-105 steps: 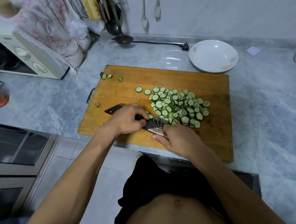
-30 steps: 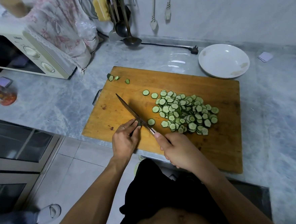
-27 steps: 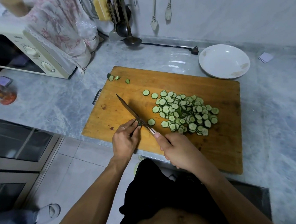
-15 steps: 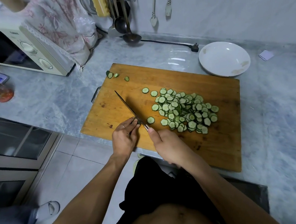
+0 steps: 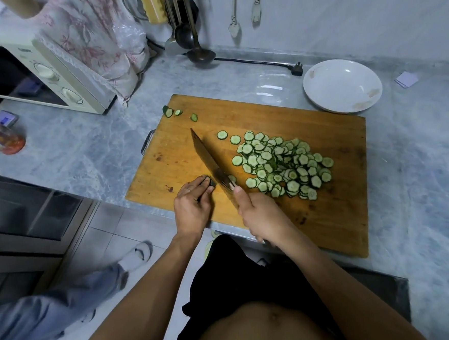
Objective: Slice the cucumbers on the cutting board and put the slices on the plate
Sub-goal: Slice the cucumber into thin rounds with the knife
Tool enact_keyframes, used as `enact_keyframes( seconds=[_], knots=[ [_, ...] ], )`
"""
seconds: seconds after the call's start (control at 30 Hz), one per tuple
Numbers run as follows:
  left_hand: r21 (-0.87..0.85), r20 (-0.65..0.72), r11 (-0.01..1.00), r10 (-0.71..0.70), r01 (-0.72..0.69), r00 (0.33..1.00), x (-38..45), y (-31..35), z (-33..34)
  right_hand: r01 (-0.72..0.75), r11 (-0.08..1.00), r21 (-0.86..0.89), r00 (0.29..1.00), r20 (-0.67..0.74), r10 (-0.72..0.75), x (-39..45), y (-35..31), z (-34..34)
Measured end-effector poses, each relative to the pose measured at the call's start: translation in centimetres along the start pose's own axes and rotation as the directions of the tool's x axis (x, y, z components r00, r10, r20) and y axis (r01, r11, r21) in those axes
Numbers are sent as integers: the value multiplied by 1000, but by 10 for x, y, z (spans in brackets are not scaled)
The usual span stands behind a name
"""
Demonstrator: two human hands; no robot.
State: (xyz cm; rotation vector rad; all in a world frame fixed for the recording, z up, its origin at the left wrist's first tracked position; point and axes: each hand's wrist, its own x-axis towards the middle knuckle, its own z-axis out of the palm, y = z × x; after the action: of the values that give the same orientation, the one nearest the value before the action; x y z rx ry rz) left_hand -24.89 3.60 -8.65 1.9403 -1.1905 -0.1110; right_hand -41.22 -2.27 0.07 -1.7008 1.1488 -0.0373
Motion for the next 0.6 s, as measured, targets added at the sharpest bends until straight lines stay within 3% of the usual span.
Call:
enact_keyframes(
  seconds=[0.23,0.6],
  knots=[
    [21,35,999,25,-26,999,-1,-2,-5,-40,995,95,999,-17,42,-8,7,-20],
    [-51,22,998,-24,26,999,-5,-1,-5,176,982,-74,984,-8,-177,-34,-2,-12]
  ],
)
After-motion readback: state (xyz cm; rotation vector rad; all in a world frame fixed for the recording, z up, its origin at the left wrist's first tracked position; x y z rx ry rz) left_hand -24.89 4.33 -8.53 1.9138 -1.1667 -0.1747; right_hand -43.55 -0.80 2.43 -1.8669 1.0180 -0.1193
